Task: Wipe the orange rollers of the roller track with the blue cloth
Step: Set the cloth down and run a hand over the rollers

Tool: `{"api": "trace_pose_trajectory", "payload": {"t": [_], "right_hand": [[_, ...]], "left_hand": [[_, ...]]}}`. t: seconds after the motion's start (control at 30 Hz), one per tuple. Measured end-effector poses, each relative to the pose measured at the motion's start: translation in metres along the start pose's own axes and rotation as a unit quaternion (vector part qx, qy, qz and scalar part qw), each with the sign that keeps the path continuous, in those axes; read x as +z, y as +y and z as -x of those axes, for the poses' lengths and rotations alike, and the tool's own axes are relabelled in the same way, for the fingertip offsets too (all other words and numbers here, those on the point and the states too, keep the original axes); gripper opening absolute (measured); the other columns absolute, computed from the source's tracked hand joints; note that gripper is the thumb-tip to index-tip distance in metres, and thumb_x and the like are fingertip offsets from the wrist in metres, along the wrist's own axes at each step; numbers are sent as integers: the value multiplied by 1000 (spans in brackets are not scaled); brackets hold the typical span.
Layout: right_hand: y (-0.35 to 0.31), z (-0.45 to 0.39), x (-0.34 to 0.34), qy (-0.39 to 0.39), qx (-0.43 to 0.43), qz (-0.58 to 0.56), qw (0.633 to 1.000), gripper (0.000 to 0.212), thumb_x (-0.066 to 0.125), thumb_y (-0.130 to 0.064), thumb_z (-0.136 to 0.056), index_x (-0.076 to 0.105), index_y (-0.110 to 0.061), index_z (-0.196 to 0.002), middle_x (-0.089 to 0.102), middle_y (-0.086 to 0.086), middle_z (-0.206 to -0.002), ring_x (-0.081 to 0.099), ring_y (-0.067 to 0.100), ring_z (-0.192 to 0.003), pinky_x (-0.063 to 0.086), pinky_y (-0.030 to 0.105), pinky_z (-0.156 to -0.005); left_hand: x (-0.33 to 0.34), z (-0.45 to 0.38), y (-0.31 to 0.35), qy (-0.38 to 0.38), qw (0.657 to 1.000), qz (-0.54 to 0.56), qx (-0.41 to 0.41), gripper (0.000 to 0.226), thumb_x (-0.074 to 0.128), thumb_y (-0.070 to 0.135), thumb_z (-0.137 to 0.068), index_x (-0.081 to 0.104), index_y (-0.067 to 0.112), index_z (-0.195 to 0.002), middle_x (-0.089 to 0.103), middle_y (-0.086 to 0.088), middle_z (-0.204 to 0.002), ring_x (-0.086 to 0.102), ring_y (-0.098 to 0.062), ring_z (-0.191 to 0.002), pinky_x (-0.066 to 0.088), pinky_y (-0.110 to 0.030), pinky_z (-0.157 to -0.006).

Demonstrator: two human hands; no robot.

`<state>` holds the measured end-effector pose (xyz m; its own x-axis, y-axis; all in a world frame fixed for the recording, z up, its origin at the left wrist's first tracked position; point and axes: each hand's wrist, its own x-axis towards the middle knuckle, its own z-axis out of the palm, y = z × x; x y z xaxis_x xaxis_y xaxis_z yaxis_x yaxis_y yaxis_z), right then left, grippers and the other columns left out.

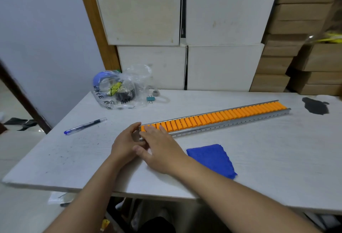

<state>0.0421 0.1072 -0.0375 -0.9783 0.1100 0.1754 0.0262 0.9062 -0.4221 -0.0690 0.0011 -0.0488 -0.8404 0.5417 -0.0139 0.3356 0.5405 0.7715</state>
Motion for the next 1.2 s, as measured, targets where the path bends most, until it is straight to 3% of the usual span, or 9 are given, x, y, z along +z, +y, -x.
{"api": "trace_pose_trajectory", "payload": {"t": [0.1,0.2,0.4,0.6,0.7,0.8,0.97,1.07,1.2], "right_hand": [[0,-15,9,29,-13,31,999,70,25,-58,-91,35,-12,-143,26,8,-156,15,22,-145,0,39,-118],[3,-18,11,26,-15,42,999,62,31,-51,-96,36,-9,-142,29,8,-154,18,21,-144,2,37,-117],[20,-11,2,38,-3,53,998,55,37,-43,-98,38,-9,-141,34,8,-152,23,21,-142,10,35,-115],[52,5,-20,52,27,54,997,48,36,-41,-99,45,-12,-136,43,5,-147,34,21,-137,23,35,-113],[68,12,-32,77,45,64,994,31,37,-37,-98,56,-15,-108,60,2,-115,52,21,-107,40,35,-88],[88,18,-40,93,71,67,991,26,34,-38,-96,46,-19,-83,52,-2,-86,50,19,-81,39,32,-70],[128,37,-64,107,111,104,982,24,33,-35,-95,47,-20,-82,55,-2,-85,52,19,-79,48,41,-81],[155,48,-84,111,150,156,970,27,31,-27,-97,50,-18,-80,60,0,-85,54,19,-80,33,43,-108],[202,69,-107,117,233,198,945,34,27,-29,-97,58,-14,-93,65,11,-113,55,24,-114,19,44,-116]], "left_hand": [[0,2,1,-3,1000,-1,27,69,63,46,-57,50,40,-124,61,16,-120,56,-10,-114,43,-38,-99],[1,0,-2,4,1000,0,25,74,60,51,-56,49,36,-127,60,13,-125,55,-12,-117,41,-39,-101],[4,-2,-1,14,1000,-12,11,80,67,48,-58,45,33,-133,57,8,-132,51,-13,-122,40,-37,-99],[5,0,1,28,999,-10,30,71,79,37,-68,47,32,-131,60,10,-122,53,-15,-116,40,-34,-92],[5,2,3,27,999,-11,30,69,79,35,-69,47,33,-130,55,18,-109,51,-12,-111,39,-33,-87],[5,3,4,31,999,-10,30,66,78,34,-70,47,35,-129,53,20,-106,49,-9,-104,37,-32,-84],[5,4,5,33,999,-15,34,63,77,33,-72,48,34,-128,53,20,-104,48,-9,-100,36,-32,-82],[5,3,3,29,999,-18,30,67,77,35,-71,46,34,-130,55,17,-109,52,-14,-109,38,-34,-85],[6,1,0,27,999,-25,25,71,77,37,-70,44,33,-133,59,9,-127,52,-19,-118,40,-36,-89]]}}
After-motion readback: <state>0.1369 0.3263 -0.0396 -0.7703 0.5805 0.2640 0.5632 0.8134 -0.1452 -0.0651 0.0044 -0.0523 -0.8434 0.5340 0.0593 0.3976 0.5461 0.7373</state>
